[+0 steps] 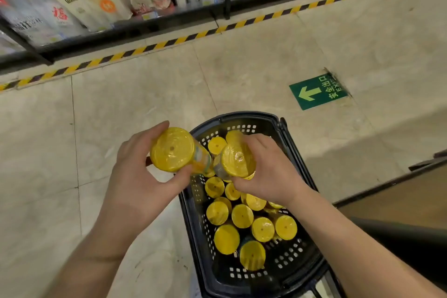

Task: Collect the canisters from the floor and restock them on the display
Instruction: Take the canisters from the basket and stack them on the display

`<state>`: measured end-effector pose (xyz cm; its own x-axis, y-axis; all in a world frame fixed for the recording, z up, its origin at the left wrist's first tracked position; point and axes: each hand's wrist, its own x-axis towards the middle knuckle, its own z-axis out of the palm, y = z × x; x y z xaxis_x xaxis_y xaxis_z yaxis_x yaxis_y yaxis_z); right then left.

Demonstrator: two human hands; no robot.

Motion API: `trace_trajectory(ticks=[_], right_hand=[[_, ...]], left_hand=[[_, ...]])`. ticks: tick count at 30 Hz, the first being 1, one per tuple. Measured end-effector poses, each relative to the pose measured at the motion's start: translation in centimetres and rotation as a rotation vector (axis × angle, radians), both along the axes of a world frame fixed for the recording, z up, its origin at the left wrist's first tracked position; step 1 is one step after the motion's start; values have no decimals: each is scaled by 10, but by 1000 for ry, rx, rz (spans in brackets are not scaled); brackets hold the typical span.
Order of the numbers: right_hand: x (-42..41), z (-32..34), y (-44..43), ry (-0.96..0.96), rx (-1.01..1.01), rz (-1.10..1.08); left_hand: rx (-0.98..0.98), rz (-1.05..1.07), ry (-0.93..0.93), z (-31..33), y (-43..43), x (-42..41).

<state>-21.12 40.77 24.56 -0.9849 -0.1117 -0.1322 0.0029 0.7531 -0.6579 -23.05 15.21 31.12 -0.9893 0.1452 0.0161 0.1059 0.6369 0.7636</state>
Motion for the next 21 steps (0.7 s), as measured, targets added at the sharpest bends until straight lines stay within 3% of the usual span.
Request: trace_trajectory(ticks=[7,13,21], right_hand=[[15,207,22,135,-182,-117],[44,379,35,315,-279,-200],[115,533,57,496,-498,-421]], left_hand=[[50,-133,73,171,4,-11],[268,-193,116,325,22,-2],[505,-258,180,469,63,31]])
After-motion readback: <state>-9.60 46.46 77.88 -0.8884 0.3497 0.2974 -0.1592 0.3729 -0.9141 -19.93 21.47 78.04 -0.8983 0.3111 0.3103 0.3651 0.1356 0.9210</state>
